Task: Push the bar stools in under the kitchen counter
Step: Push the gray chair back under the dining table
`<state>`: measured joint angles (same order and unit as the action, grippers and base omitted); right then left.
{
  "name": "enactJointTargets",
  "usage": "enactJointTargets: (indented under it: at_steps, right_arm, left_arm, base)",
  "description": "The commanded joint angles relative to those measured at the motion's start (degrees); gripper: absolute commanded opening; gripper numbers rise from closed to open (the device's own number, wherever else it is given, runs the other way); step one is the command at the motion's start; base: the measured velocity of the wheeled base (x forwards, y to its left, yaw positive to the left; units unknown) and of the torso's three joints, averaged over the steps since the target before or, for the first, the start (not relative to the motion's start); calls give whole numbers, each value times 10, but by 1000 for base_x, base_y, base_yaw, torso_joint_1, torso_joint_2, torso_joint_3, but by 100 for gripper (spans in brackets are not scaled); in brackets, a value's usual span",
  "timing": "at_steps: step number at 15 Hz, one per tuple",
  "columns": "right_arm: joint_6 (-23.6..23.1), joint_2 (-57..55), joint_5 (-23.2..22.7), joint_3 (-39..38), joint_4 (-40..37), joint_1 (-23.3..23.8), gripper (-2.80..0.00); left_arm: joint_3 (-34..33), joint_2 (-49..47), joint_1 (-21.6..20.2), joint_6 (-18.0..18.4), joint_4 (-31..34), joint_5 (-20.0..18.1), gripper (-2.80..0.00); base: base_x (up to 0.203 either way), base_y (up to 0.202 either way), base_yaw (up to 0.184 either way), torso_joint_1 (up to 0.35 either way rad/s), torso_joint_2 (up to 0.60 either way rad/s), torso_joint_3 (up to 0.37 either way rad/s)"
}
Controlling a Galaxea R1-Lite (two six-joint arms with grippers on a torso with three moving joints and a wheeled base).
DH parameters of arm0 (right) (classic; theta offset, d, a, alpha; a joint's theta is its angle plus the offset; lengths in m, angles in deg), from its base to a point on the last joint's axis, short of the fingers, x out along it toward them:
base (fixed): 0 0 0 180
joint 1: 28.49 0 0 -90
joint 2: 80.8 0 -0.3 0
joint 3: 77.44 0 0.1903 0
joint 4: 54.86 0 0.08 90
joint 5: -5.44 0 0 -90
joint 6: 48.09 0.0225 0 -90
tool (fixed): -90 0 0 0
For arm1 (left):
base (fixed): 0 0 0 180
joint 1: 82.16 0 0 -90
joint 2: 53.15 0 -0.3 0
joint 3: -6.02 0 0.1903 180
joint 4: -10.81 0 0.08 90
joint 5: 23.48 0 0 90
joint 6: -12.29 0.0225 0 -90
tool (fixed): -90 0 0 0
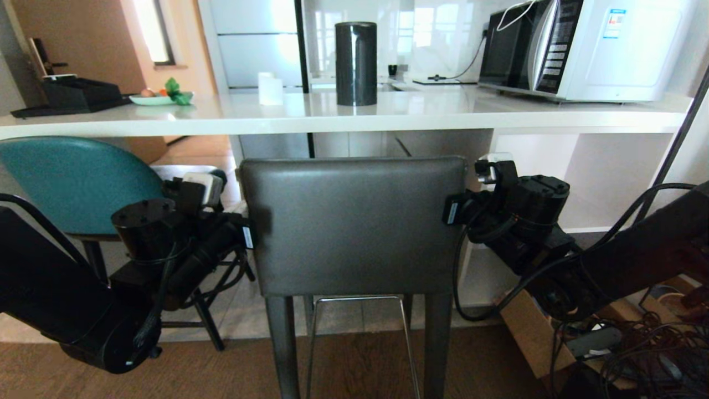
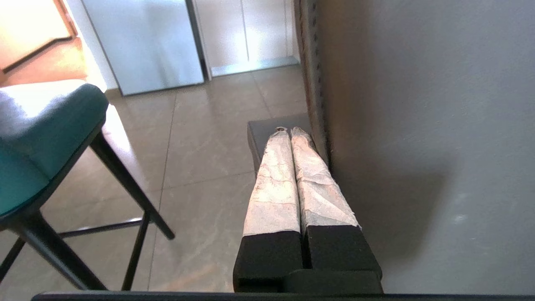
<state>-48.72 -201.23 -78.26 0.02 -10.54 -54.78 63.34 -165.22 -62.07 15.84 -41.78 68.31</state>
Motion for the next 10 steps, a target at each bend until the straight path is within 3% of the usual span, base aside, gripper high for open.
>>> enactJointTargets:
  at_steps: [1,4,10]
  right_arm:
    - [-2,19,-2,-45,2,-1,-280]
    - [-1,25,-15,-97,38,-2,-280]
    - [-40,-20,-19,-34,22,-2,-280]
  left_arm:
    - [-27,18,0,-1,-2,0,-280]
    - [-71,45,9,-2,-2,1,-280]
    - [-152,99,69,-4,-2,0,-280]
  base:
    - [0,0,0,0,0,0]
    - [0,0,0,0,0,0]
    - [0,0,0,0,0,0]
